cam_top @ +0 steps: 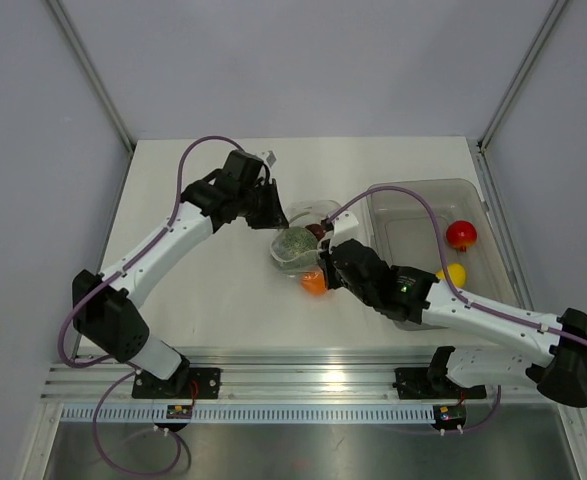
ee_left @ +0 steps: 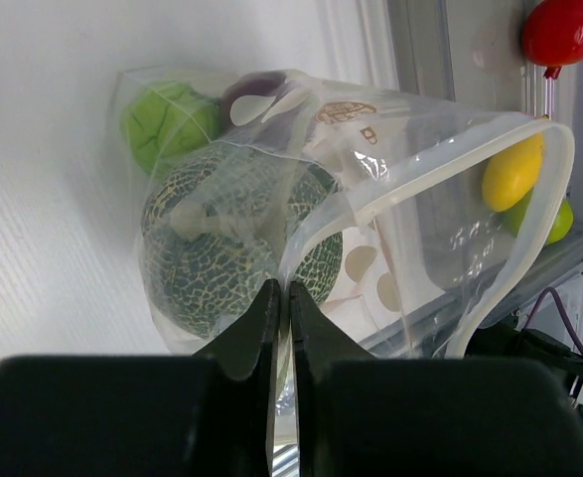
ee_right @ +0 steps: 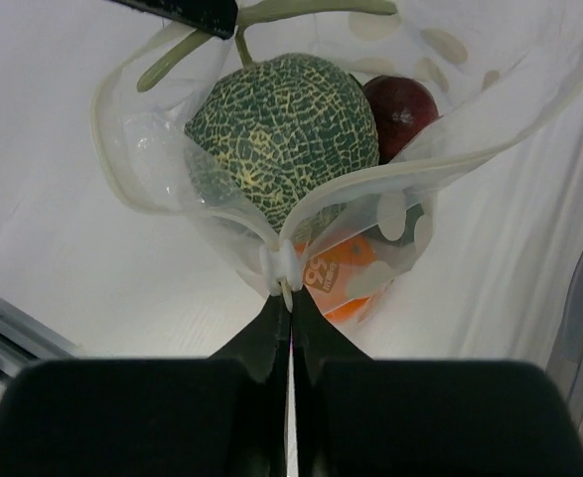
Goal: Place the food in the zip-top bag and seal the zipper
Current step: Adjust the zipper food storage bag at the center of the board.
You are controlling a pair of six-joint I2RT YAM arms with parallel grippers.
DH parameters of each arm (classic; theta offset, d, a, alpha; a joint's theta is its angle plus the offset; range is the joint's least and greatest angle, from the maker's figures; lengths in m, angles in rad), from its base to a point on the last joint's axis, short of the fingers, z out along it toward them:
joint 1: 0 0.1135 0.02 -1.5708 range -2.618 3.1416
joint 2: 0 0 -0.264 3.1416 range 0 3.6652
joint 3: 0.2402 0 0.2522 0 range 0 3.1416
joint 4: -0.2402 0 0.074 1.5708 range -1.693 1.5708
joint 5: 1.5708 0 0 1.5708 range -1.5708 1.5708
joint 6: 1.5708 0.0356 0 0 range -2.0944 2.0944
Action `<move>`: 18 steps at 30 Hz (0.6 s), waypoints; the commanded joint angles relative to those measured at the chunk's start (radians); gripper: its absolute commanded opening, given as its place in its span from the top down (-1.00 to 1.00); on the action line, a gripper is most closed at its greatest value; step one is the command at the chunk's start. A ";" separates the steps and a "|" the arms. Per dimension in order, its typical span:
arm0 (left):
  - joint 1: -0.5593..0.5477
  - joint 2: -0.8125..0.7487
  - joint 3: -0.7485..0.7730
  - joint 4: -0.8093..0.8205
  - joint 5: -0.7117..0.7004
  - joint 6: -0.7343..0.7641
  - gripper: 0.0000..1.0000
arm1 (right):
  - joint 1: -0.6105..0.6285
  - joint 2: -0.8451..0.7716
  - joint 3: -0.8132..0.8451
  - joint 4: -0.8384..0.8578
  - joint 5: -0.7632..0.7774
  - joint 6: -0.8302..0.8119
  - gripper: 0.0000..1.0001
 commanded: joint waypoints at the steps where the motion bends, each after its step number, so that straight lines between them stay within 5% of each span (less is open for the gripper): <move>1: -0.016 -0.070 -0.036 0.036 -0.045 -0.022 0.66 | 0.007 0.013 0.012 0.099 0.079 -0.052 1.00; 5: -0.030 -0.111 -0.067 0.026 -0.068 -0.019 0.46 | -0.034 0.027 0.055 0.082 0.004 -0.124 1.00; 12: -0.033 -0.229 -0.038 -0.054 -0.198 0.059 -0.09 | -0.278 0.017 0.070 0.061 -0.413 -0.245 1.00; 15: -0.033 -0.277 -0.015 -0.073 -0.219 0.156 -0.14 | -0.294 0.006 0.037 0.097 -0.434 -0.309 1.00; 18: -0.042 -0.314 -0.029 -0.028 -0.064 0.338 -0.06 | -0.294 -0.022 0.001 0.140 -0.490 -0.334 1.00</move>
